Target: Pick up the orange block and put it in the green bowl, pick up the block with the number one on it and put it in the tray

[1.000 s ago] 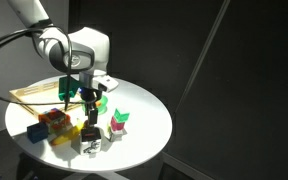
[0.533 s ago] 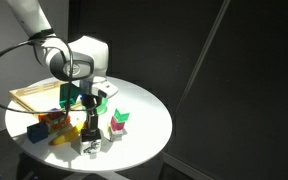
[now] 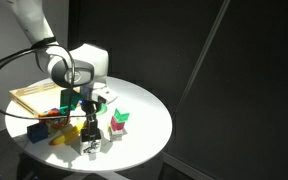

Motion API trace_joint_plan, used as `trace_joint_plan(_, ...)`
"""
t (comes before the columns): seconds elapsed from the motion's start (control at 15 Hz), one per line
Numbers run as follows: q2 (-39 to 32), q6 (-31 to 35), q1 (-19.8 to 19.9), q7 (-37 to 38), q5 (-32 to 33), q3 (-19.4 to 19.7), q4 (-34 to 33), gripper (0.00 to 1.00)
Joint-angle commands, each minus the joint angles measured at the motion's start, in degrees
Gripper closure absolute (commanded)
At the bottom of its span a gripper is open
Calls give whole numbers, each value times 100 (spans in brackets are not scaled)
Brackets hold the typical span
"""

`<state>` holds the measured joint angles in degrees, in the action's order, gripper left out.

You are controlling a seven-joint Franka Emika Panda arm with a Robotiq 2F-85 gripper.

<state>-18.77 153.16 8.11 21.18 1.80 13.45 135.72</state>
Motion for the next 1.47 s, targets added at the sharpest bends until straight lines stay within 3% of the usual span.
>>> trace_joint_plan(0.0, -156, -134, -100, 64, -66, 98, -230, 0)
trace_joint_plan(1.4, -786, -101, -376, 102, -7, 303, -539, 0)
